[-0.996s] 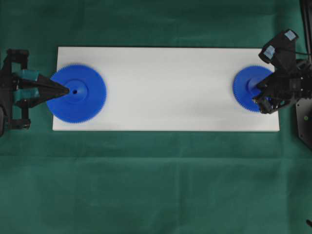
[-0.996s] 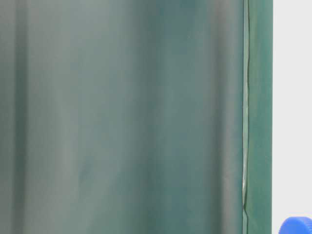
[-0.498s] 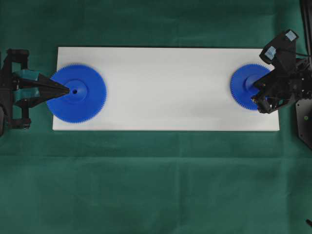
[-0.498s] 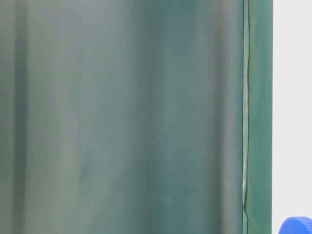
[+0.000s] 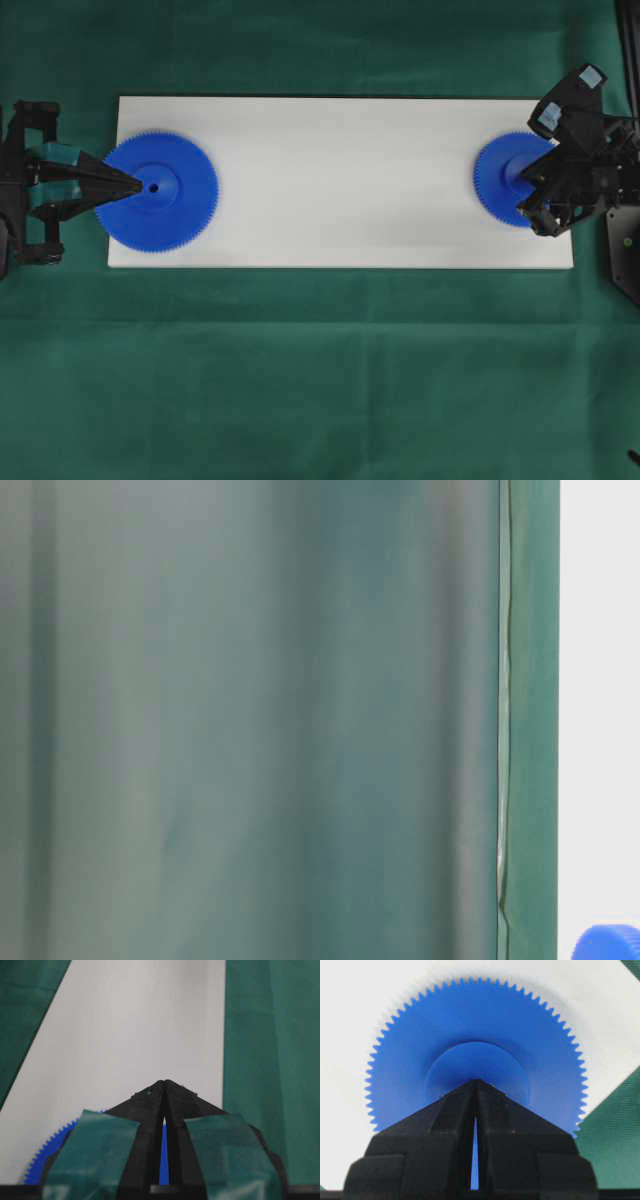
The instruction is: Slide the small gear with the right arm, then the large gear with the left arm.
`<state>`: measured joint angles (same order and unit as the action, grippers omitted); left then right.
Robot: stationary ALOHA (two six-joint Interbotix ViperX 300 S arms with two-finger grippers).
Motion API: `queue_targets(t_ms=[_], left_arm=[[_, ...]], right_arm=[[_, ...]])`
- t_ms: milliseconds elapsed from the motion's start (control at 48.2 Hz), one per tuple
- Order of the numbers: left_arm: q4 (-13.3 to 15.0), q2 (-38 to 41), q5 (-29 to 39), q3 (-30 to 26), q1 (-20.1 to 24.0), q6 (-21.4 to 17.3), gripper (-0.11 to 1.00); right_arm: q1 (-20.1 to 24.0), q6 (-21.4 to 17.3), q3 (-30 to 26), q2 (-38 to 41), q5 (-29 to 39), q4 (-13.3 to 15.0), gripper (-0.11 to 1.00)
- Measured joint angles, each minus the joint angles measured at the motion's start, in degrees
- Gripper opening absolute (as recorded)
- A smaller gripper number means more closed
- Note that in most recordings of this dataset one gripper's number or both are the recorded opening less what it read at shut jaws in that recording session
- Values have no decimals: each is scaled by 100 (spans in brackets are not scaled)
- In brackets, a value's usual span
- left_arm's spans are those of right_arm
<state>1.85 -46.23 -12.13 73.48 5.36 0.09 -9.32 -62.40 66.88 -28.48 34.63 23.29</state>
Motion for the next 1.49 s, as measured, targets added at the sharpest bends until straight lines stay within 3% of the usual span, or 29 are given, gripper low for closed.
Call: queue_targets(t_ms=[353,872,1100,1266,1494], left_arm=[[0,18,0,0,-9,-9,0],[0,123,229,0,97,26,0],[0,369,668,-26,378,26,0],[9,976,1239,-62,659,334,0],[9,1591,1143,-62,677,439,0]], right_arm=[[70,35,-527,-413,853,642,50],[105,53,-1169,-1230,826,1872,50],[105,53,-1204,-1195,756,1995,50],[114,53,-1204,-1178,747,2004,50],[114,53,-1204,-1160,747,2013,50]])
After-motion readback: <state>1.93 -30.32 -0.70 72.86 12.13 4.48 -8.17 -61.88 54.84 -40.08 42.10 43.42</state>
